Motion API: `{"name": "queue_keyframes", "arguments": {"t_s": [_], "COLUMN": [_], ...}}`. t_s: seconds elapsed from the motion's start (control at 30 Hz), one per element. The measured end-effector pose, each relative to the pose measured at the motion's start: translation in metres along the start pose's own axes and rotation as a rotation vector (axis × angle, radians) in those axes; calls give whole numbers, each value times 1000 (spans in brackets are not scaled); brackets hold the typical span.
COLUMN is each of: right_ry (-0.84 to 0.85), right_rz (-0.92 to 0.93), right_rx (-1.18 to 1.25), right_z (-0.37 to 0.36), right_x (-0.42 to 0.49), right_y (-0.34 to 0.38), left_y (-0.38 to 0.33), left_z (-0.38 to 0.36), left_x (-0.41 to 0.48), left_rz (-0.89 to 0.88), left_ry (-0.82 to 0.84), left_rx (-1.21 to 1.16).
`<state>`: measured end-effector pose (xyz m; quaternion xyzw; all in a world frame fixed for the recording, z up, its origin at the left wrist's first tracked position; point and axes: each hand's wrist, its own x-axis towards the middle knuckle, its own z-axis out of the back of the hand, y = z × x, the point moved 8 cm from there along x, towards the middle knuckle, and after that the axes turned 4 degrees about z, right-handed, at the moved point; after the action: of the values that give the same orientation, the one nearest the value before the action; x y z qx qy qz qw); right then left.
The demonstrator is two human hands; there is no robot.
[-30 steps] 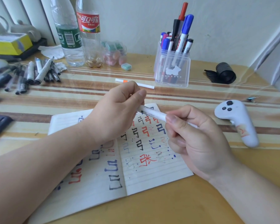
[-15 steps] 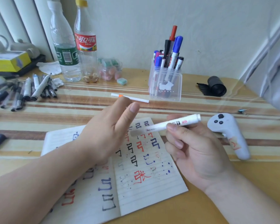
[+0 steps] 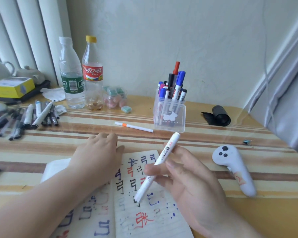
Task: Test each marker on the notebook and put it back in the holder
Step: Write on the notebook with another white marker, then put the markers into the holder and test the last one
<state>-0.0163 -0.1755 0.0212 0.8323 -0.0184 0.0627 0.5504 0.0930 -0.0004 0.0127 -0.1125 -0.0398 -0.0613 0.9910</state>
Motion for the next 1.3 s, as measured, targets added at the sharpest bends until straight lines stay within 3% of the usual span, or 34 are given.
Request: {"name": "queue_keyframes", "arguments": {"t_s": [0.17, 0.27, 0.47, 0.7, 0.83, 0.93, 1.13, 1.3], "right_ry": [272, 335, 14, -20, -136, -207, -179, -98], "right_rz": [125, 161, 206, 113, 229, 248, 257, 232], "right_rx": [26, 32, -417, -726, -783, -734, -566, -521], "right_z": [-8, -14, -3, -3, 6, 19, 15, -1], "right_x": [-1, -5, -6, -2, -2, -5, -11, -5], "right_y": [10, 18, 23, 7, 28, 35, 41, 53], "left_y": [-8, -9, -14, -26, -30, -49, -71, -74], "left_z": [-2, 4, 10, 14, 17, 20, 6, 8], "left_x": [5, 7, 10, 29, 26, 8, -23, -19], "left_rz": [-36, -28, 6, 74, 97, -80, -414, -526], "left_ry": [-14, -35, -66, 15, -8, -58, -163, -213], "left_rx": [-30, -66, -157, -186, -317, -319, -328, -368]}}
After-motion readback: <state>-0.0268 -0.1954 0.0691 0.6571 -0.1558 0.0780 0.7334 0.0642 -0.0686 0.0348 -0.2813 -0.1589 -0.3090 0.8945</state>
